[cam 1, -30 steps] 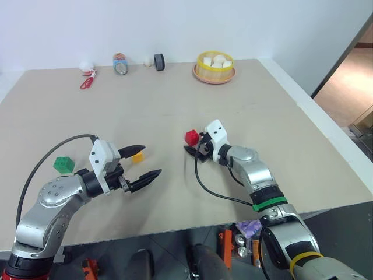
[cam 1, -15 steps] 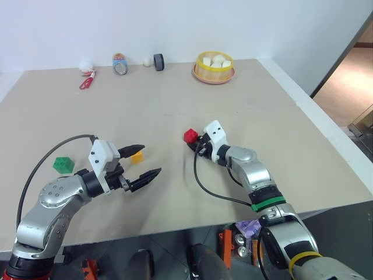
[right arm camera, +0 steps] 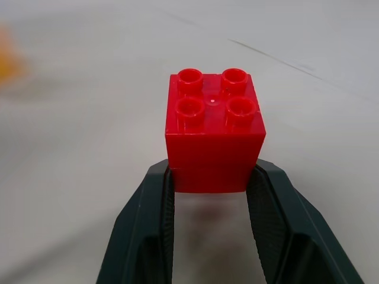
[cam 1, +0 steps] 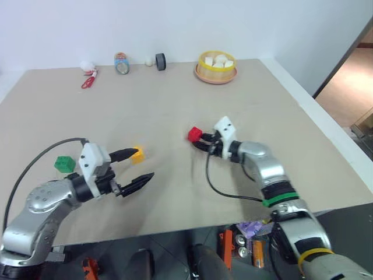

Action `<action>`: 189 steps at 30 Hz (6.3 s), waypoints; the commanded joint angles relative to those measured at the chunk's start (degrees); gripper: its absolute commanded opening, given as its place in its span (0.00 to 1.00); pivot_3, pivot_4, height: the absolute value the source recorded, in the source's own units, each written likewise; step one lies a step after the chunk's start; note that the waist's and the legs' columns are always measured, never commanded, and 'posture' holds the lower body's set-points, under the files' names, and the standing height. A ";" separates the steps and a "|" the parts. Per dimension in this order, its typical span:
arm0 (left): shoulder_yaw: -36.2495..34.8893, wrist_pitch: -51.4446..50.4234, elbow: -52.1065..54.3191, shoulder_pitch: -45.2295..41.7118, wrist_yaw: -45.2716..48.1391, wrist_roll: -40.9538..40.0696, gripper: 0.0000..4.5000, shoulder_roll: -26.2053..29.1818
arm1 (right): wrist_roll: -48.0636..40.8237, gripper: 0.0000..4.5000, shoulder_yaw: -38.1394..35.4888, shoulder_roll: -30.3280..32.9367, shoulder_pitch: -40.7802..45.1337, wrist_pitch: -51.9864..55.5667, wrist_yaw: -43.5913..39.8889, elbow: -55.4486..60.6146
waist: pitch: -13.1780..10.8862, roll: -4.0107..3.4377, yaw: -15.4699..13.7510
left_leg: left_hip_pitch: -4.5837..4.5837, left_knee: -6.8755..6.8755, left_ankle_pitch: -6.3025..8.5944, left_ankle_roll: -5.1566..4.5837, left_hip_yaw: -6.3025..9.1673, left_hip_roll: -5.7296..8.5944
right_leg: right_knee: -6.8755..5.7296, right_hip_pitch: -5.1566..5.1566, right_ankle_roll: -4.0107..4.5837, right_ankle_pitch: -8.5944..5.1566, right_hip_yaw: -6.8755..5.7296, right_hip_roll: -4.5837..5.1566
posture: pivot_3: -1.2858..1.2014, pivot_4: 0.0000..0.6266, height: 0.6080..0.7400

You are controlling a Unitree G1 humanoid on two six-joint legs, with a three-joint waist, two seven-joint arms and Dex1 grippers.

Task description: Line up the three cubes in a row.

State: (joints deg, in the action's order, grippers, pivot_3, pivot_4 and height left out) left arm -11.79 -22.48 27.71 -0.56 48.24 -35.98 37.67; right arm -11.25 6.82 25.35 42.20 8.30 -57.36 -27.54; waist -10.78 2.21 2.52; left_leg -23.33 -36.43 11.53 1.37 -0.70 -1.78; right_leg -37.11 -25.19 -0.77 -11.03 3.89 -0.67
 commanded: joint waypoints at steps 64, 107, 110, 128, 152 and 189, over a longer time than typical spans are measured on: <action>-14.65 -6.04 10.16 22.36 -13.02 -11.22 1.00 -5.82 | -2.11 0.58 2.13 17.67 13.30 -12.19 -33.16 -14.75 | -0.04 -0.05 1.06 | 0.32 0.00 0.01 -0.16 -0.41 -0.12 | -0.10 -0.05 0.41 -0.12 0.25 -0.07 | 0.52 0.24 1.00; -18.93 -5.03 -19.49 4.44 -36.57 7.70 1.00 -12.29 | -6.53 0.58 5.11 0.53 -1.12 5.29 -12.37 26.14 | 0.07 0.15 1.40 | 0.17 -0.04 -0.04 -0.18 -0.13 -0.09 | -0.10 -0.04 0.34 0.07 0.04 -0.05 | 0.52 0.24 1.00; -17.06 -4.97 -20.15 3.72 -35.11 8.66 1.00 -11.83 | -6.29 0.58 5.28 0.68 -1.49 4.87 -12.24 26.61 | 0.07 0.15 1.28 | 0.16 -0.04 -0.06 -0.18 -0.12 -0.08 | -0.10 -0.04 0.34 0.07 0.02 -0.05 | 0.52 0.24 1.00; -11.25 -5.01 -24.58 -4.92 -29.62 12.57 1.00 -9.17 | -6.46 0.58 5.12 0.42 -0.99 5.48 -11.43 26.79 | 0.07 0.16 -0.18 | 0.07 -0.04 -0.17 -0.14 -0.17 -0.08 | -0.08 -0.03 0.32 0.08 -0.04 0.03 | 0.52 0.24 1.00; -13.63 -7.28 -17.08 1.01 -31.70 10.49 0.30 -11.99 | -5.59 0.62 5.62 -0.15 0.89 3.84 -12.44 23.26 | 0.08 0.17 0.22 | 0.08 0.04 -0.10 -0.07 -0.35 -0.18 | -0.03 -0.09 0.30 0.07 0.05 0.00 | 0.52 0.24 1.00; 22.71 -0.73 -20.77 -23.30 6.17 15.92 0.30 -4.85 | -15.31 0.62 -2.79 17.90 -9.72 15.50 -17.15 38.25 | 0.04 0.19 0.28 | 0.05 0.01 -0.10 -0.06 -0.28 -0.09 | -0.02 -0.08 0.24 0.05 0.09 -0.07 | 0.52 0.24 1.00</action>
State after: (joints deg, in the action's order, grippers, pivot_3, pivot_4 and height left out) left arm 10.11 -24.98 7.72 -22.66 53.48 -21.57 32.71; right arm -25.66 5.86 42.76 32.23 23.72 -75.17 8.10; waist -10.74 2.41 2.80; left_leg -23.28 -36.42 11.44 1.31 -1.00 -1.87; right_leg -37.14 -25.28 -0.54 -10.98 4.01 -0.72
